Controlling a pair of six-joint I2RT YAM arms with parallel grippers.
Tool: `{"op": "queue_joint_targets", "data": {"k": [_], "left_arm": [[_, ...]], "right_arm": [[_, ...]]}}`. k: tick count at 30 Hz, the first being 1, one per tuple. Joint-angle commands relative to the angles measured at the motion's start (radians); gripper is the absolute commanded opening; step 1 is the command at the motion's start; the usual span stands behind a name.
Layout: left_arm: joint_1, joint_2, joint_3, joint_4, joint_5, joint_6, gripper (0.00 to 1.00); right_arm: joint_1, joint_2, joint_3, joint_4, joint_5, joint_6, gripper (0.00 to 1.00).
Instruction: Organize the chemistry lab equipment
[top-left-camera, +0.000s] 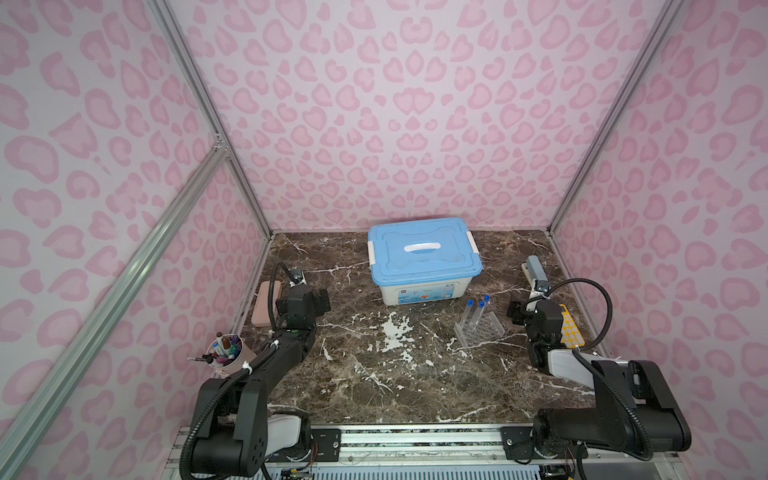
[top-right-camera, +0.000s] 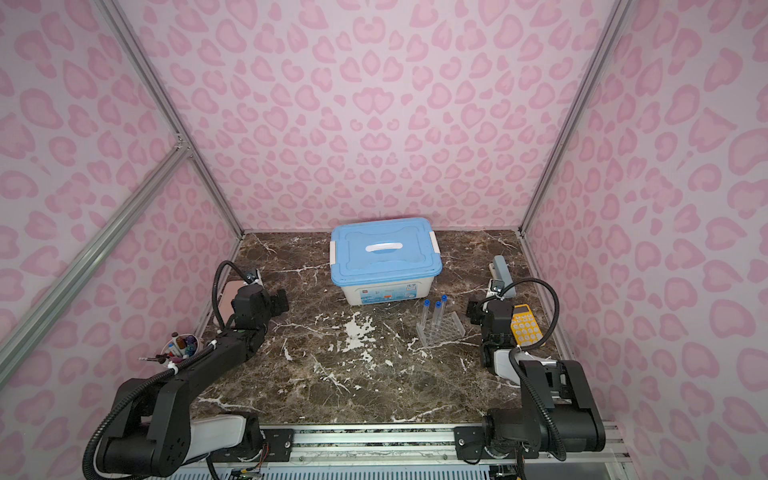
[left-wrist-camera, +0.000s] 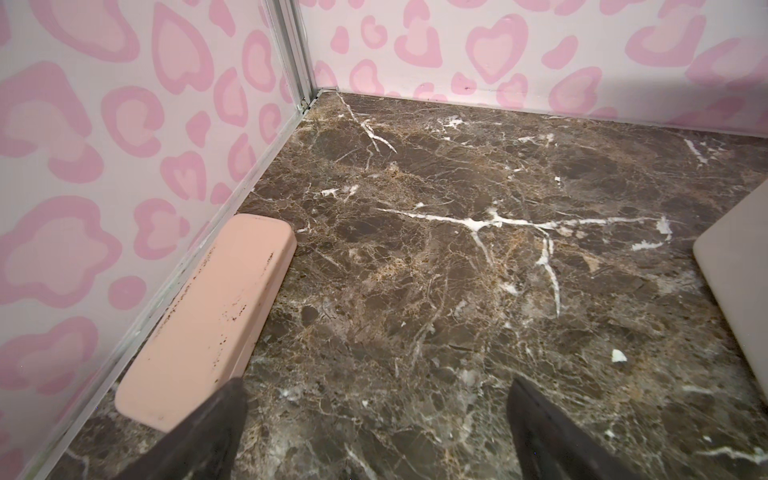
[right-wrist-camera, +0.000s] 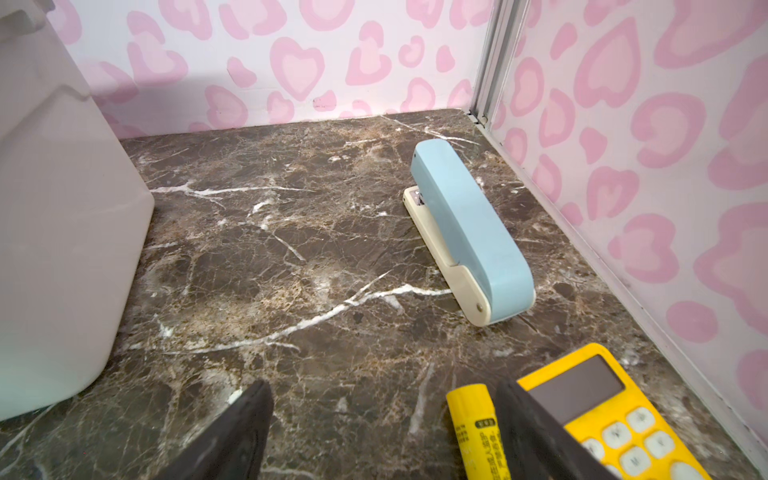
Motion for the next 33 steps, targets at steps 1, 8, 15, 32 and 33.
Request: {"op": "queue_joint_targets", "data": {"k": [1,8,15,32,33], "left_arm": [[0.003,0.017,-0.034,0.184,-0.019,0.043,0.98],[0.024,0.071,-0.089,0.332,0.027,0.065,0.98],[0.059,0.129,-0.121,0.47,0.102,0.06,0.98],[0.065,0.18,-0.192,0.631,0.09,0.048,0.98],[0.065,0.182,-0.191,0.63,0.09,0.048,0.98]], "right_arm": [[0.003,0.027,-0.021,0.17,0.031,-0.018,0.87],[0.01,0.123,-0.045,0.301,0.037,-0.031,0.89],[0.024,0.142,-0.067,0.365,0.027,-0.057,0.9],[0.034,0.159,0.044,0.171,0.071,-0.042,0.94],[0.034,0.159,0.044,0.173,0.071,-0.042,0.95]]}}
